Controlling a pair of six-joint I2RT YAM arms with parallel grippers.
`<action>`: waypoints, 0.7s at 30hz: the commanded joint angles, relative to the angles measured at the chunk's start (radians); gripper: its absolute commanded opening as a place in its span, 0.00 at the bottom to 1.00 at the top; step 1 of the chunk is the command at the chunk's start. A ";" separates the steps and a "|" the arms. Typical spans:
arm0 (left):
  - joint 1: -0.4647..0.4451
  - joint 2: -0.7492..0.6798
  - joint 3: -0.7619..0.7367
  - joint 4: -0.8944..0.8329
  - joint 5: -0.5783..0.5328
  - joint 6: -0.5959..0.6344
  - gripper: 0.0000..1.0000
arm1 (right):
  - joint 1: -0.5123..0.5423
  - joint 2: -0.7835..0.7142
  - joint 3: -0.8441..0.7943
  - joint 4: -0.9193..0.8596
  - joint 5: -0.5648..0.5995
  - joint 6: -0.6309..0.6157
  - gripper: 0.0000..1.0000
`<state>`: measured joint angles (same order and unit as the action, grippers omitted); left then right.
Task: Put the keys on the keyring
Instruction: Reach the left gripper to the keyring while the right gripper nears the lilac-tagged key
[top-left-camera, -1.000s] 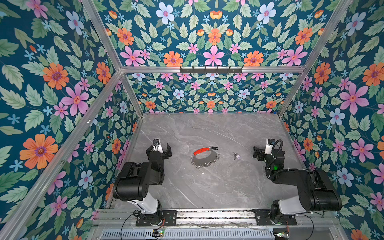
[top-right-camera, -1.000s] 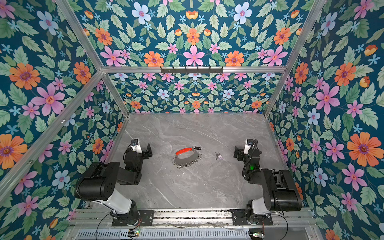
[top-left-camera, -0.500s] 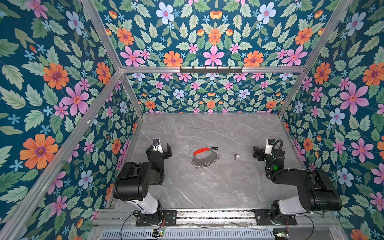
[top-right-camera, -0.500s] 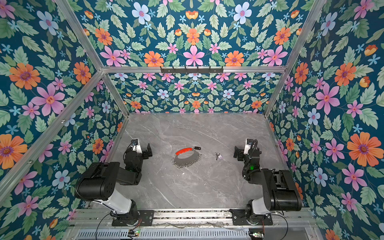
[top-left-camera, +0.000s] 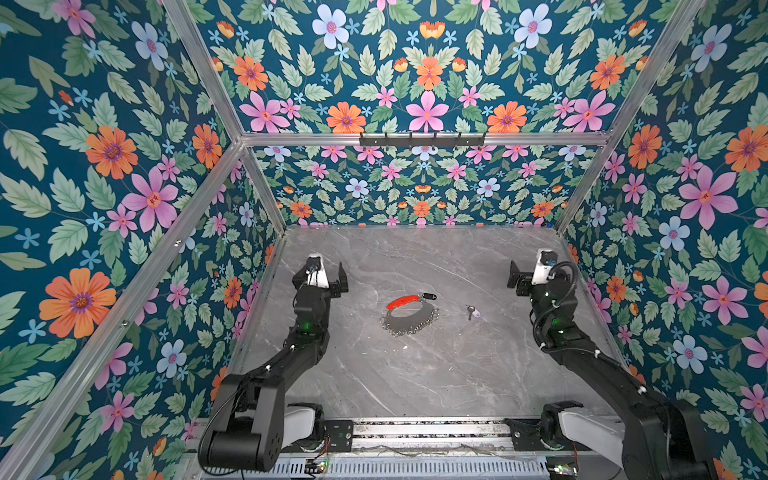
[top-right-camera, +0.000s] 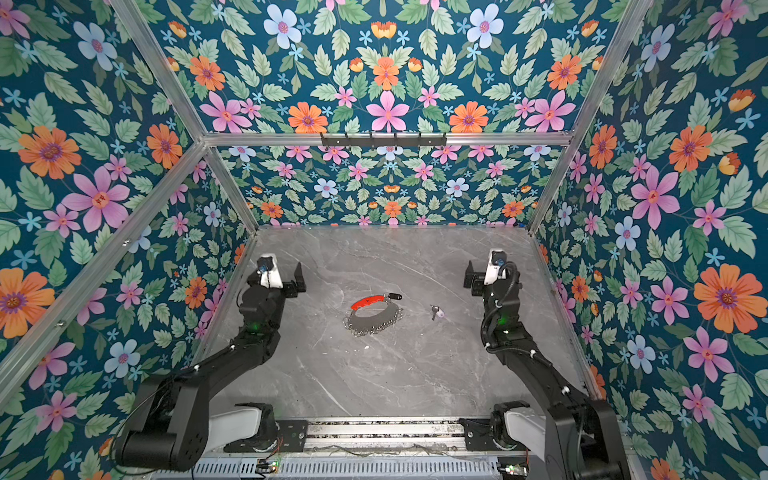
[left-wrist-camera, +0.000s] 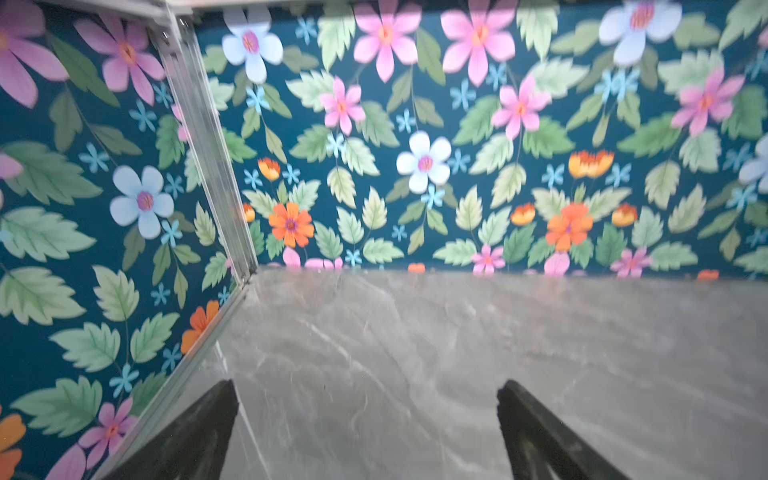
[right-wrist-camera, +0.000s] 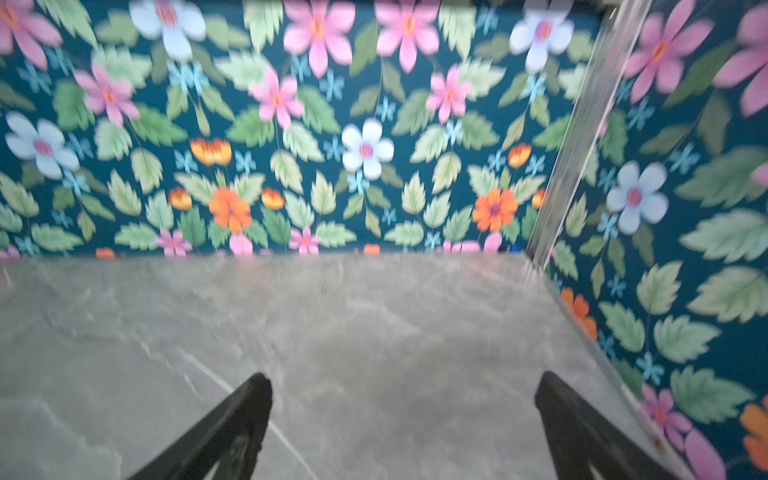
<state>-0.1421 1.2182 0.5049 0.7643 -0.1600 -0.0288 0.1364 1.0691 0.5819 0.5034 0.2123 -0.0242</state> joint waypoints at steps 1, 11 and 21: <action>-0.004 -0.035 0.135 -0.498 -0.064 -0.244 1.00 | 0.002 -0.058 0.129 -0.434 0.042 0.172 0.99; 0.020 0.048 0.401 -0.863 -0.176 -0.578 1.00 | -0.024 -0.100 -0.014 -0.543 0.140 0.629 0.97; -0.117 0.123 0.354 -0.592 0.212 -0.550 0.80 | 0.157 0.130 0.053 -0.595 0.271 0.611 0.99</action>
<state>-0.1993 1.3380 0.9024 0.0250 -0.0811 -0.5716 0.2859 1.1748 0.6373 -0.0631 0.4232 0.5510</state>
